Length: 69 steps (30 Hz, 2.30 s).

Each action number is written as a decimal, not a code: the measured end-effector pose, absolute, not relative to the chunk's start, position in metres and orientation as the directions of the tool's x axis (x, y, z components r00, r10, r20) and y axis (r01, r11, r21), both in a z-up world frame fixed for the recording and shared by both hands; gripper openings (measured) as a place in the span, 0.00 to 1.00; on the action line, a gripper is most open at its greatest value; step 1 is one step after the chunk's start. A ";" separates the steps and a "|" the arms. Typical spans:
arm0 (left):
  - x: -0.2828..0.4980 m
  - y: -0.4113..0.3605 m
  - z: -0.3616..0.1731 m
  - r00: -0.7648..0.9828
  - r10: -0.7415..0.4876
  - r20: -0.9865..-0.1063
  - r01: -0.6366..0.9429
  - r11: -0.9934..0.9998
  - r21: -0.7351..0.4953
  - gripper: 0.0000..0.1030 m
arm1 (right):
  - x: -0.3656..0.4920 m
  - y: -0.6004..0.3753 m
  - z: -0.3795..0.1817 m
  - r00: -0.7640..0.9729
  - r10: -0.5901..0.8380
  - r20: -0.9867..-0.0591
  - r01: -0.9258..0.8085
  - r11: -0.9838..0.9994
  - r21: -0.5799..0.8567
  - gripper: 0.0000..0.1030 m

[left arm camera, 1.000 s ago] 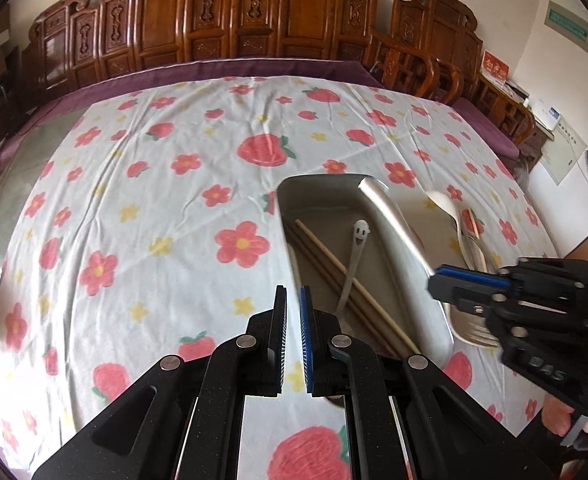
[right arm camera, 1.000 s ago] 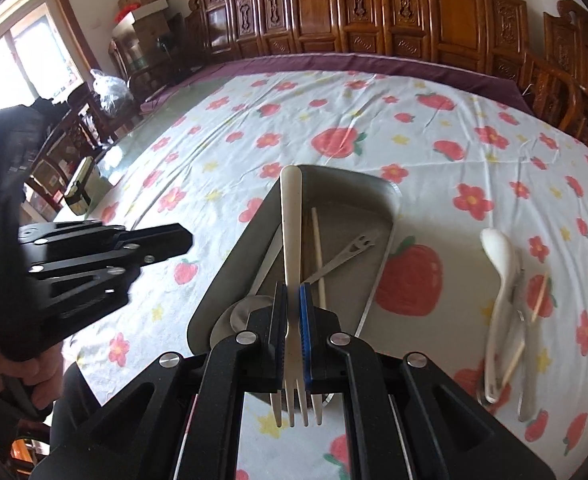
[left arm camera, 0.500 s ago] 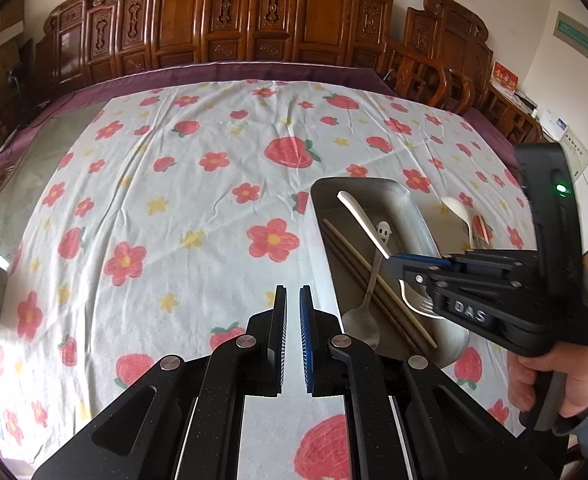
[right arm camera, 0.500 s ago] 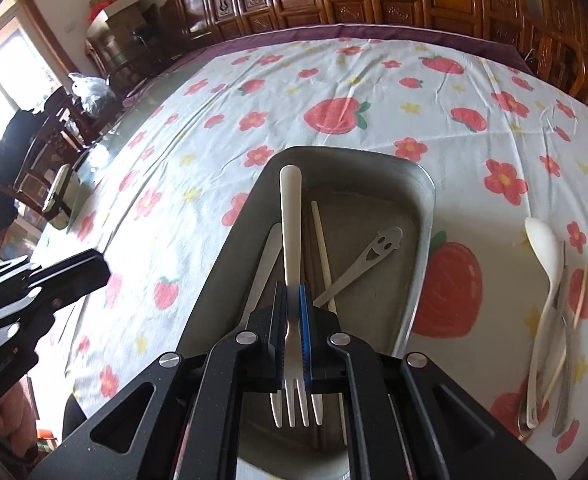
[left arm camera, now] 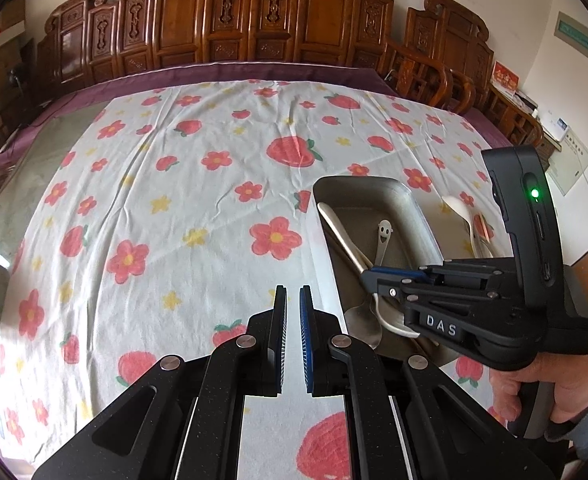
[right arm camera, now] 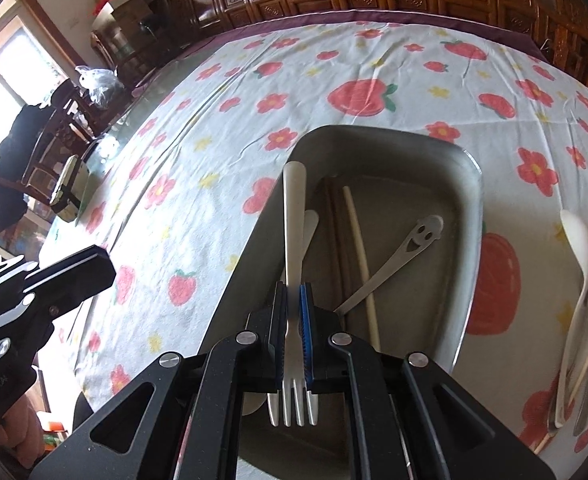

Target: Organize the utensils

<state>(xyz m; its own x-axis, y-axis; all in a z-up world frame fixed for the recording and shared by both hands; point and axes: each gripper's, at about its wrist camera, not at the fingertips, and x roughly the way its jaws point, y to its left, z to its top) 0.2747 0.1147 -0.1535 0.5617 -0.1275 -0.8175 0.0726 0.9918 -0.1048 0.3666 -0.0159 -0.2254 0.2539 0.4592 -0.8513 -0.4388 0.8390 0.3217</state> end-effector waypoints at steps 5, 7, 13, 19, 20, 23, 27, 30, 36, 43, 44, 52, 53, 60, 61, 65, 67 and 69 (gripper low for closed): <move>0.272 0.113 -0.152 0.568 -0.126 -0.814 0.070 0.992 -0.104 0.05 | 0.355 -0.018 -0.216 0.273 0.458 -0.846 -0.476 0.829 0.295 0.09; 0.271 0.110 -0.149 0.570 -0.128 -0.811 0.073 0.992 -0.105 0.05 | 0.348 -0.025 -0.208 0.291 0.463 -0.837 -0.489 0.824 0.286 0.09; 0.269 0.095 -0.142 0.577 -0.145 -0.804 0.099 0.989 -0.107 0.05 | 0.318 -0.067 -0.184 0.357 0.469 -0.808 -0.488 0.831 0.267 0.09; 0.268 0.070 -0.139 0.576 -0.173 -0.799 0.139 0.984 -0.113 0.14 | 0.296 -0.129 -0.176 0.424 0.409 -0.808 -0.432 0.875 0.216 0.09; 0.268 0.065 -0.138 0.578 -0.178 -0.796 0.147 0.983 -0.114 0.20 | 0.294 -0.141 -0.175 0.435 0.396 -0.809 -0.416 0.885 0.209 0.09; 0.270 0.050 -0.139 0.573 -0.193 -0.796 0.168 0.979 -0.116 0.25 | 0.290 -0.171 -0.175 0.458 0.363 -0.812 -0.371 0.907 0.197 0.09; 0.272 0.030 -0.140 0.570 -0.209 -0.794 0.195 0.974 -0.116 0.45 | 0.295 -0.200 -0.182 0.472 0.324 -0.820 -0.327 0.928 0.179 0.09; 0.277 0.015 -0.142 0.566 -0.218 -0.795 0.207 0.971 -0.120 0.60 | 0.304 -0.207 -0.186 0.479 0.305 -0.823 -0.320 0.934 0.160 0.18; 0.283 -0.002 -0.143 0.576 -0.214 -0.789 0.217 0.971 -0.106 0.78 | 0.335 -0.207 -0.205 0.459 0.286 -0.841 -0.341 0.931 0.131 0.18; 0.290 -0.013 -0.146 0.573 -0.204 -0.793 0.221 0.971 -0.091 0.84 | 0.371 -0.199 -0.235 0.416 0.260 -0.871 -0.354 0.929 0.108 0.18; 0.291 -0.013 -0.146 0.574 -0.203 -0.794 0.220 0.971 -0.089 0.84 | 0.375 -0.199 -0.238 0.411 0.257 -0.875 -0.352 0.930 0.107 0.18; 0.294 -0.017 -0.152 0.564 -0.197 -0.802 0.220 0.972 -0.084 0.84 | 0.402 -0.196 -0.258 0.372 0.228 -0.900 -0.319 0.942 0.107 0.18; 0.294 -0.017 -0.152 0.563 -0.196 -0.803 0.221 0.972 -0.083 0.84 | 0.403 -0.196 -0.259 0.370 0.225 -0.901 -0.318 0.942 0.105 0.18; 0.294 -0.021 -0.154 0.558 -0.193 -0.807 0.224 0.972 -0.078 0.84 | 0.407 -0.186 -0.261 0.395 0.167 -0.903 -0.336 0.942 0.027 0.18; 0.294 -0.021 -0.154 0.557 -0.194 -0.807 0.224 0.971 -0.078 0.84 | 0.406 -0.184 -0.262 0.401 0.155 -0.903 -0.335 0.942 0.013 0.18; 0.293 -0.025 -0.154 0.556 -0.193 -0.809 0.228 0.971 -0.075 0.84 | 0.405 -0.189 -0.261 0.399 0.156 -0.904 -0.304 0.952 0.030 0.11; 0.293 -0.027 -0.153 0.556 -0.195 -0.808 0.232 0.970 -0.074 0.84 | 0.404 -0.195 -0.257 0.397 0.188 -0.898 -0.283 0.956 0.075 0.10; 0.292 -0.029 -0.152 0.557 -0.196 -0.807 0.236 0.969 -0.072 0.84 | 0.400 -0.202 -0.250 0.399 0.223 -0.889 -0.270 0.956 0.118 0.10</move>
<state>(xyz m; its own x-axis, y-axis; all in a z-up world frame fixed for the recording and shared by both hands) 0.2924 -0.0293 -0.1524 0.5565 -0.1957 -0.8075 0.2364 0.9690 -0.0719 0.4002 -0.2020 -0.2495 0.3994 0.2227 -0.8893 -0.2699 0.9556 0.1181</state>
